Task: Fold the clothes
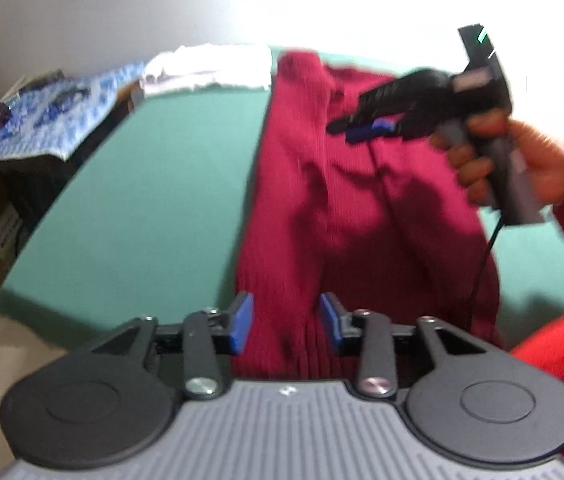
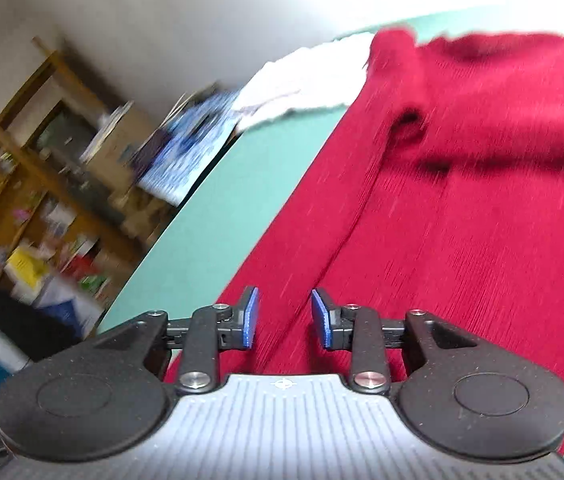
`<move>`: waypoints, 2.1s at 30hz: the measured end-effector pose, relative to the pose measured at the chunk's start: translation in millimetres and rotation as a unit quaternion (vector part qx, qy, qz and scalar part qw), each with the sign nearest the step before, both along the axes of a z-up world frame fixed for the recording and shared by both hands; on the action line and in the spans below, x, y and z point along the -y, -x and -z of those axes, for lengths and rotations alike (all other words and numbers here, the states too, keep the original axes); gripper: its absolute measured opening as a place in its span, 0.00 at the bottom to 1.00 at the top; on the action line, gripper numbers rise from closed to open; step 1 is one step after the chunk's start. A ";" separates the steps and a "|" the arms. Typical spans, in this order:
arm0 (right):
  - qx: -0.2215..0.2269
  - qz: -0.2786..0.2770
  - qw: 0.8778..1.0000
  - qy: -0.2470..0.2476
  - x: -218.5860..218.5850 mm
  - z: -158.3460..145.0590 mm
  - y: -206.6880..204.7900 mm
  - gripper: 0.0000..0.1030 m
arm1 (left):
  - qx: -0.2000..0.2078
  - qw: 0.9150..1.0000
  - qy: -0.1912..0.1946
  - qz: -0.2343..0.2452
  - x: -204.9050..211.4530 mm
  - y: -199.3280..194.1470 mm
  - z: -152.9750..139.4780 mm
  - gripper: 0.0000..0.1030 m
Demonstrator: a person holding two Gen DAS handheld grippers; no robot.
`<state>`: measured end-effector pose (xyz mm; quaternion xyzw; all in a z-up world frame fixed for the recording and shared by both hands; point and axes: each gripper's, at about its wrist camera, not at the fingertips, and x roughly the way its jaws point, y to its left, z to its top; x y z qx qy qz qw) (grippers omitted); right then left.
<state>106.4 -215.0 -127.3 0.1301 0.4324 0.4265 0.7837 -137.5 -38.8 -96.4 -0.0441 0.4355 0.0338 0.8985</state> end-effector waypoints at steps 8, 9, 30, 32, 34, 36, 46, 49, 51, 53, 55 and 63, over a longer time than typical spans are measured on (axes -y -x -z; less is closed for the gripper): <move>0.011 0.087 0.996 0.028 -39.0 24.7 -65.0 0.07 | -0.016 1.000 0.000 -0.003 1.2 -29.8 22.2 0.38; 0.015 0.087 0.996 0.027 -38.9 24.2 -67.7 0.07 | -0.019 1.000 -0.003 0.005 6.4 -26.5 21.7 0.41; -0.041 0.058 0.997 -0.044 -10.4 39.7 -56.2 0.00 | -0.028 0.994 0.003 0.107 10.8 -70.9 12.1 0.58; -0.046 0.086 0.994 -0.047 -6.0 42.0 -61.8 0.00 | -0.028 0.992 -0.001 0.121 7.7 -71.1 3.4 0.54; -0.049 0.112 0.991 -0.048 -2.0 40.9 -65.5 0.00 | -0.010 0.991 -0.010 0.133 0.4 -68.4 -11.2 0.56; -0.059 0.116 0.990 -0.056 0.6 39.4 -66.2 0.07 | 0.012 0.989 -0.020 0.149 -11.5 -72.4 -29.0 0.57; -0.049 0.199 0.979 -0.022 37.1 16.2 -33.9 0.26 | 0.125 0.952 -0.104 0.258 -103.3 -187.4 -110.7 0.71; -0.040 0.299 0.953 -0.019 84.5 0.0 -16.9 0.30 | 0.122 0.934 -0.127 0.310 -106.3 -225.0 -101.7 0.59; -0.034 0.368 0.929 -0.020 118.9 -11.0 -5.6 0.46 | 0.110 0.926 -0.116 0.342 -96.1 -250.1 -89.3 0.45; -0.043 0.435 0.899 -0.026 155.5 -18.8 5.6 0.46 | 0.095 0.920 -0.089 0.369 -79.9 -276.8 -70.3 0.43; -0.082 0.486 0.869 -0.037 186.1 -17.6 11.9 0.46 | 0.083 0.914 -0.080 0.390 -51.5 -296.3 -48.2 0.43; -0.156 0.537 0.825 -0.087 199.9 4.4 -12.2 0.48 | 0.036 0.924 -0.057 0.377 -10.6 -331.7 -3.5 0.45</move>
